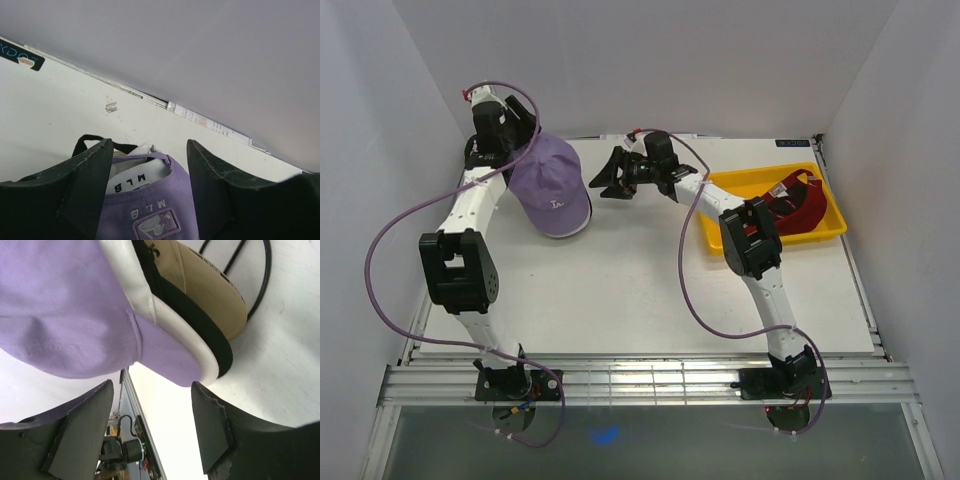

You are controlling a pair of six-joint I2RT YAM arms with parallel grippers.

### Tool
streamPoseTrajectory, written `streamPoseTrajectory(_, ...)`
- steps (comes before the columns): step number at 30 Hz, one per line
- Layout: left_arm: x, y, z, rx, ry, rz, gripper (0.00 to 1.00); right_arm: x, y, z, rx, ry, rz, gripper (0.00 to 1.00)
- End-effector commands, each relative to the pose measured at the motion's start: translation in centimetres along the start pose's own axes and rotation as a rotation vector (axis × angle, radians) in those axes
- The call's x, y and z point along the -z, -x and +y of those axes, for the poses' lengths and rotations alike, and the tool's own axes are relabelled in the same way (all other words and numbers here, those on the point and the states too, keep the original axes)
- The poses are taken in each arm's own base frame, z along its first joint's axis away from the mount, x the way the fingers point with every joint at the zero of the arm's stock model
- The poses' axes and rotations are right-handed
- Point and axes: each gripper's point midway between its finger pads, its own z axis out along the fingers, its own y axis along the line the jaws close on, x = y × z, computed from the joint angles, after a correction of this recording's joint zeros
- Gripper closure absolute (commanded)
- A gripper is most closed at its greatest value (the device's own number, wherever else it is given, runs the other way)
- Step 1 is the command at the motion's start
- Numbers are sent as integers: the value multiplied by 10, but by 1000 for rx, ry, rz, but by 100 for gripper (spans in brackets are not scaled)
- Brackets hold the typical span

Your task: Stack the hats

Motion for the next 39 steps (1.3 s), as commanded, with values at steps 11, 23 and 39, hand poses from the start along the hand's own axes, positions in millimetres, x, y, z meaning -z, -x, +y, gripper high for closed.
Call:
streamPoseTrajectory(11,57,110,-64,-15,-178,-300,28,70,15,38,119,-20,-103,31)
streamPoseTrajectory(23,110,67,-185,6,-462,-244,29,305,-9,130,239,-101,-561,30)
streamPoseTrajectory(39,149,-212,-353,-172,-969,283,32,405,-49,233,363,-86,-806,23)
